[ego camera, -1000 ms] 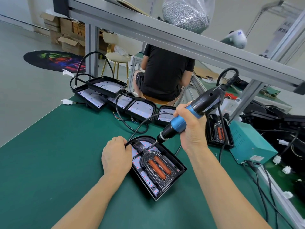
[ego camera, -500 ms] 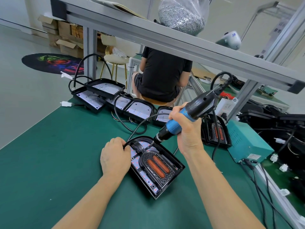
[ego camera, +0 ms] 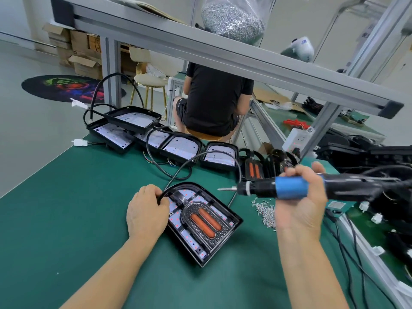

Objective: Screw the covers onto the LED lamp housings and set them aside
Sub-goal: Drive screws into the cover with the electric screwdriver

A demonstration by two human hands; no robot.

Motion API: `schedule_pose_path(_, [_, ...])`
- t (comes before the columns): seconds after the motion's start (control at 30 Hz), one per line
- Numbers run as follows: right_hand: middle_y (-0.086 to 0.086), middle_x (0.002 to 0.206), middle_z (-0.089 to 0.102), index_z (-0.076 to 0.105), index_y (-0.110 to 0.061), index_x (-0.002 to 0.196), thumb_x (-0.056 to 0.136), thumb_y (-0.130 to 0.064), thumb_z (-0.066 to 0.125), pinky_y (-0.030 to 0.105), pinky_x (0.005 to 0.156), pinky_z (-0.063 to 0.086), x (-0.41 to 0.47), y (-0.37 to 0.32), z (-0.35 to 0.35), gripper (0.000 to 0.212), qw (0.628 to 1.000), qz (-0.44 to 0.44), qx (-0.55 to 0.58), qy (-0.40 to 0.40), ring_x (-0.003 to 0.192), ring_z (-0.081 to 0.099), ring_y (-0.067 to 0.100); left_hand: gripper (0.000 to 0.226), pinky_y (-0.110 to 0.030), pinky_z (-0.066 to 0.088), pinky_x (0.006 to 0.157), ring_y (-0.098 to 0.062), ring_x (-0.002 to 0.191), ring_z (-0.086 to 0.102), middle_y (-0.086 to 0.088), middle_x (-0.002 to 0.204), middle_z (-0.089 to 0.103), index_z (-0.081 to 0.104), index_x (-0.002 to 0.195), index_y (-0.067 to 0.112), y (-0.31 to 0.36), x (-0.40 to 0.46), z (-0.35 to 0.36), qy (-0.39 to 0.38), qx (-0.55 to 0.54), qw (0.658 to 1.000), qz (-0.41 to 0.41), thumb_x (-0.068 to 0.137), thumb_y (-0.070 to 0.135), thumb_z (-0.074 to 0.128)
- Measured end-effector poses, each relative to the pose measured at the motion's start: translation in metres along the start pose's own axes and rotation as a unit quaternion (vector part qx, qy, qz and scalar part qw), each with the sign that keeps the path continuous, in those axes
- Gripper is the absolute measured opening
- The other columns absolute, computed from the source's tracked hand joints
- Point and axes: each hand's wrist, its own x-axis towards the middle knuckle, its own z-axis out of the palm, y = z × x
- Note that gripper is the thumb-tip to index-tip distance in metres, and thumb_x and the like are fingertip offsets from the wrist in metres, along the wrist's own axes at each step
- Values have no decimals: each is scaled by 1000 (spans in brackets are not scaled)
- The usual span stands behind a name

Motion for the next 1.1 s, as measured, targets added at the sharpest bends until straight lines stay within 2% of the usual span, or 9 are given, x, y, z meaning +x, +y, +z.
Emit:
schedule_pose_path(0.2, [-7, 66, 52, 55, -25, 92, 79, -2, 54, 21, 68, 47, -7, -53, -40, 27, 998, -56, -34, 16, 61, 54, 8, 14, -37, 44, 81, -26, 94, 56, 0, 103, 61, 60, 96, 19, 5, 5, -5, -31, 9, 999, -17, 83, 24, 61])
schedule_pose_path(0.3, [-6, 65, 50, 54, -24, 90, 75, -3, 55, 21, 68, 47, -9, -70, -53, 26, 996, -78, -48, 21, 60, 52, 9, 21, -42, 44, 86, -29, 99, 54, -4, 108, 61, 62, 102, 15, 18, 8, -10, -15, 28, 999, 12, 81, 21, 64])
schedule_pose_path(0.43, [-7, 60, 51, 51, -23, 90, 74, -3, 55, 20, 63, 45, -11, -79, -62, 26, 993, -93, -53, 49, 58, 51, 9, 19, -40, 42, 86, -27, 98, 53, -3, 102, 64, 65, 99, 13, 61, 0, -7, -24, 15, 989, 142, 80, 10, 65])
schedule_pose_path(0.63, [-7, 58, 53, 53, -23, 90, 69, -4, 58, 20, 60, 45, -11, -84, -65, 29, 987, -107, -76, 88, 60, 51, 10, 12, -34, 43, 86, -18, 95, 56, 4, 93, 65, 67, 90, 19, 138, -41, 34, -193, 1, 921, 338, 84, 14, 58])
schedule_pose_path(0.7, [-6, 58, 53, 54, -22, 90, 70, -1, 58, 19, 59, 45, -10, -86, -67, 29, 983, -124, -87, 102, 62, 50, 11, 16, -33, 46, 85, -20, 96, 58, 2, 97, 66, 68, 92, 18, 154, -55, 56, -252, 39, 907, 336, 86, 13, 54])
schedule_pose_path(0.8, [-7, 58, 54, 56, -21, 91, 80, 6, 54, 20, 59, 46, -10, -88, -71, 29, 977, -143, -100, 120, 62, 51, 12, 22, -34, 49, 83, -25, 97, 61, -4, 99, 69, 70, 92, 14, 160, -70, 88, -281, 110, 913, 275, 84, 6, 50])
schedule_pose_path(0.93, [-7, 57, 55, 56, -21, 88, 81, 6, 55, 19, 59, 46, -9, -92, -78, 28, 977, -140, -101, 128, 59, 53, 11, 20, -34, 45, 78, -28, 99, 60, -8, 106, 64, 65, 99, 10, 153, -83, 112, -241, 202, 922, 225, 86, 1, 53])
schedule_pose_path(1.0, [-7, 59, 55, 56, -21, 87, 77, 2, 58, 20, 60, 47, -9, -93, -82, 26, 977, -139, -100, 127, 60, 54, 11, 15, -32, 38, 75, -27, 100, 58, -8, 107, 63, 62, 97, 11, 154, -87, 118, -215, 242, 914, 244, 87, 3, 54])
schedule_pose_path(1.1, [-7, 59, 56, 56, -22, 87, 80, 3, 56, 23, 63, 48, -9, -93, -87, 26, 977, -136, -102, 127, 60, 54, 10, 11, -32, 36, 84, -26, 104, 56, -6, 108, 63, 61, 100, 13, 154, -89, 126, -199, 293, 896, 268, 89, 12, 59])
